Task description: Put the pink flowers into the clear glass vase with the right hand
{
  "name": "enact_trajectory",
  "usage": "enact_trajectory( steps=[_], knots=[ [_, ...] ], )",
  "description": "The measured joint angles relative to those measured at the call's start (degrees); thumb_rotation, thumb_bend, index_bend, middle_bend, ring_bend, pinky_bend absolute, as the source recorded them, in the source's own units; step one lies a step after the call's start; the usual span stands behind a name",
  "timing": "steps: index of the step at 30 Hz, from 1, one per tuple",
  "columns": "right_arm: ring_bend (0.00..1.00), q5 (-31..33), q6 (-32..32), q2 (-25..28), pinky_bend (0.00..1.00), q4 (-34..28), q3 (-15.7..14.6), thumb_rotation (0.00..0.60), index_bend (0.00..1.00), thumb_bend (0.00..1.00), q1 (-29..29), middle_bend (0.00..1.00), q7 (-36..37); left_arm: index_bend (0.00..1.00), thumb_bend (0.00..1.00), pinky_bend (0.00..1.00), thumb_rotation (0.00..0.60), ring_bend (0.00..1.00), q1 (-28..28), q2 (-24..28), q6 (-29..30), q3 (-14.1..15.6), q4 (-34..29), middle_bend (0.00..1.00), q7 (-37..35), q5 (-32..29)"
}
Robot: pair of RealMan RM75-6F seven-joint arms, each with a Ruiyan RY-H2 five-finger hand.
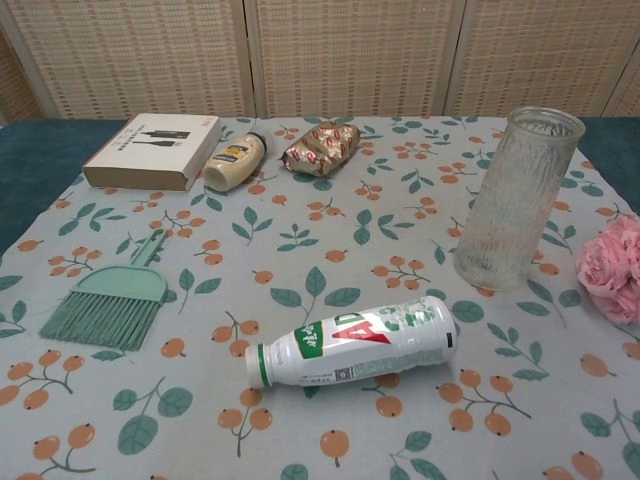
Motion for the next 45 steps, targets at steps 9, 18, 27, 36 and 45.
enact_trajectory(
  steps=[9, 18, 27, 36, 45],
  knots=[
    [0.93, 13.1, -16.2, -4.1, 0.75, 3.8, 1.7, 0.6, 0.14, 0.0, 8.9, 0.98, -4.6, 0.07, 0.35, 0.28, 0.6, 0.01, 0.0, 0.1, -0.2, 0.0, 0.1, 0.08, -0.3, 0.1],
    [0.94, 21.7, -19.3, -7.8, 0.76, 6.9, 0.6, 0.6, 0.51, 0.0, 12.6, 1.0, -12.3, 0.07, 0.35, 0.28, 0.6, 0.01, 0.0, 0.1, -0.2, 0.0, 0.1, 0.08, -0.4, -0.1],
    [0.95, 23.5, -14.3, -8.7, 0.77, 7.5, -0.8, 0.6, 0.87, 0.37, 12.9, 1.0, -15.8, 0.07, 0.35, 0.28, 0.6, 0.01, 0.1, 0.1, -0.1, 0.1, -0.1, 0.08, -0.1, 0.0],
    [0.96, 15.6, -9.4, -2.7, 0.78, -0.3, -1.5, 0.6, 0.88, 0.42, 10.0, 1.0, -10.0, 0.07, 0.35, 0.28, 0.6, 0.01, 0.1, 0.2, -0.2, 0.1, -0.2, 0.08, 0.2, 0.0],
    [0.98, -9.3, 9.5, 10.3, 0.87, -16.6, -1.0, 0.6, 0.93, 0.53, 3.7, 1.0, 4.6, 0.07, 0.35, 0.28, 0.6, 0.01, 0.0, 0.1, -0.3, 0.2, -0.2, 0.08, 0.1, 0.2]
  ],
)
